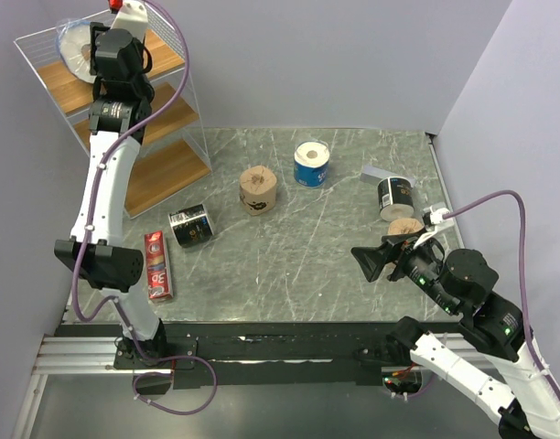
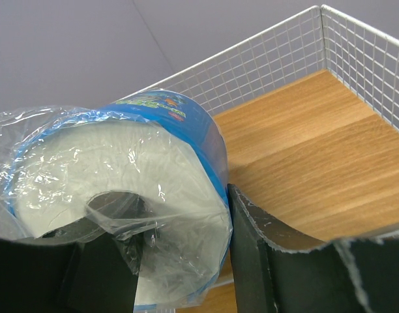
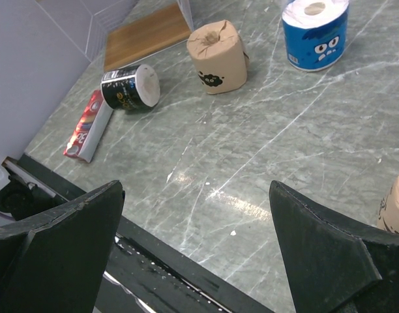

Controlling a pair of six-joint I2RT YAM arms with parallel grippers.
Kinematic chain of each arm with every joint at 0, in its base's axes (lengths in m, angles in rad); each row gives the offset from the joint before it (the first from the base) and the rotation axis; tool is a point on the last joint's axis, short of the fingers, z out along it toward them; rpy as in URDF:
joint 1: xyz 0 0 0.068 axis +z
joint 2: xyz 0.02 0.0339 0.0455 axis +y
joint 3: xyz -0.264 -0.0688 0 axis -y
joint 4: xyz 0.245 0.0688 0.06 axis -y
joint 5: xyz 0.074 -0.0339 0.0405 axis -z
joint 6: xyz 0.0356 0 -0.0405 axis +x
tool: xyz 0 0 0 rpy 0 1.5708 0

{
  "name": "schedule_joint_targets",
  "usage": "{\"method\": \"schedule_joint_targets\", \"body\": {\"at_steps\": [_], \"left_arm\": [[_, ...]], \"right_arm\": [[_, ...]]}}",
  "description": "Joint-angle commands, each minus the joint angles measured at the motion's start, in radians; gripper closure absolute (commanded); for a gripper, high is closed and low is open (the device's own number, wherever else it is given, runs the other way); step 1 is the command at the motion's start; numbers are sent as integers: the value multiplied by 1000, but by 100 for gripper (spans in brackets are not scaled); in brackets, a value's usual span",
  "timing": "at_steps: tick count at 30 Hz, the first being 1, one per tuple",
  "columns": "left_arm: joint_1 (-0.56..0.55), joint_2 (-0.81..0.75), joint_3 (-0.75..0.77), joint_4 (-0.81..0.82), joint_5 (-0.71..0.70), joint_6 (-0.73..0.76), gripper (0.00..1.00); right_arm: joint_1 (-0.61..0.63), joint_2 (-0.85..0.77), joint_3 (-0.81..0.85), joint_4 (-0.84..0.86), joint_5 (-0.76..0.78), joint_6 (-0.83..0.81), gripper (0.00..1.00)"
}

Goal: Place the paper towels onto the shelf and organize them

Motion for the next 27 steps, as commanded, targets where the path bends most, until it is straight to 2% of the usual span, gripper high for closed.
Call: {"method": "schedule_joint_targets", "body": {"at_steps": [1,5,16,27], "left_arm": [[14,8,94,92,21,-2,62],[26,20,107,110,26,4,58],[86,57,147,158,56,-19,36],[86,66,162,166,70,-31,29]], "right_arm": [[4,19,30,21,5,-19,0],[5,22,27,27,8,-26,1],[5,48,23,29,23,-32,0],[4,74,18,47,23,-33,0]]}}
